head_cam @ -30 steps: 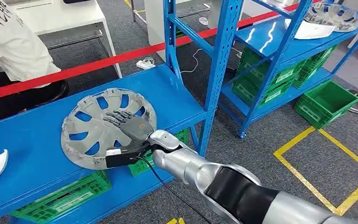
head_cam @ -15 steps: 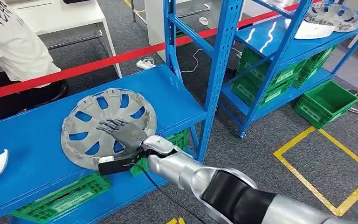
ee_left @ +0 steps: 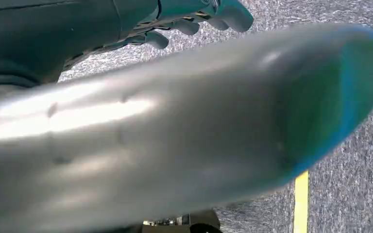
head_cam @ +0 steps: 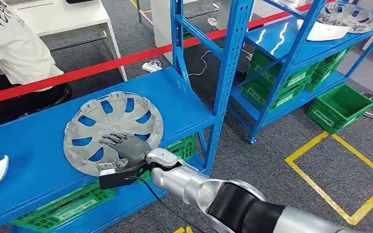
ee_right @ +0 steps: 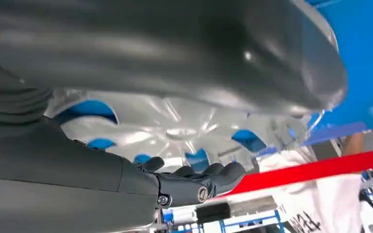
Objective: Take the parts from the cabinet and place them on the table.
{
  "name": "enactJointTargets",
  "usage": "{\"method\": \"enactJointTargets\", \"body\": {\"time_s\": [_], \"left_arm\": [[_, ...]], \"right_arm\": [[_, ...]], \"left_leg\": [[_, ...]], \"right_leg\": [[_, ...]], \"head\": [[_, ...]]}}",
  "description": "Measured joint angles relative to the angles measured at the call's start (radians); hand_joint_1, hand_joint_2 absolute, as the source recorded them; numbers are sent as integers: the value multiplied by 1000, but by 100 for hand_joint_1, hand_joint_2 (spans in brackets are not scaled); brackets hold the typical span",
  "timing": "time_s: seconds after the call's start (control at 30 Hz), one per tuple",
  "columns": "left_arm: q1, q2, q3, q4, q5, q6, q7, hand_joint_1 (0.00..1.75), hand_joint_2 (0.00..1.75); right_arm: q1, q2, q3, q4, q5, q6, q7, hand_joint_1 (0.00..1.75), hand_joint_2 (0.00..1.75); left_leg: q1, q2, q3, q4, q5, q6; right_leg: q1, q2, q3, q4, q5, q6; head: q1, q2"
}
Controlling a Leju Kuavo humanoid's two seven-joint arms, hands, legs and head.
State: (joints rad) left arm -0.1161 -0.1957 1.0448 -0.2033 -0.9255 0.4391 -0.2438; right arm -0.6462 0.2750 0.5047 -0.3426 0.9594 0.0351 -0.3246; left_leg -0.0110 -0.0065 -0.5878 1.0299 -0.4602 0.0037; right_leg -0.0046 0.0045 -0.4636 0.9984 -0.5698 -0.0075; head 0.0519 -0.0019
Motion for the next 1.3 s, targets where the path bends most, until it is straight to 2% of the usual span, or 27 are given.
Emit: {"method": "enactJointTargets", "body": {"time_s": [0.13,0.17,0.43,0.63,0.73,1.3], "left_arm": [[-1,-2,-8,0,-12,12,7,0,0],[-1,-2,-12,0,-16,15,10,0,0],[-4,-4,-27,0,-29,19,18,0,0],[-8,-6,-27,0,-23,26,28,0,0],[-8,-6,-27,0,-23,35,34,0,0],[-8,-10,-27,0,-15,44,34,0,0]], "right_arm": [[15,1,-2,3,-7,0,7,0,0],[19,1,-3,4,-7,0,8,0,175],[29,0,-10,10,-5,-6,29,0,175],[29,0,-9,15,75,-31,128,0,175],[27,0,-9,16,93,-34,150,0,175],[24,0,-9,16,100,-33,152,0,175]], "left_leg": [[0,0,0,0,0,0],[0,0,0,0,0,0],[0,0,0,0,0,0],[0,1,0,0,0,0],[0,0,0,0,0,0],[0,0,0,0,0,0]], "right_leg": [[0,0,0,0,0,0],[0,0,0,0,0,0],[0,0,0,0,0,0],[0,0,0,0,0,0],[0,0,0,0,0,0],[0,0,0,0,0,0]], "head": [[0,0],[0,0],[0,0],[0,0],[0,0],[0,0]]}}
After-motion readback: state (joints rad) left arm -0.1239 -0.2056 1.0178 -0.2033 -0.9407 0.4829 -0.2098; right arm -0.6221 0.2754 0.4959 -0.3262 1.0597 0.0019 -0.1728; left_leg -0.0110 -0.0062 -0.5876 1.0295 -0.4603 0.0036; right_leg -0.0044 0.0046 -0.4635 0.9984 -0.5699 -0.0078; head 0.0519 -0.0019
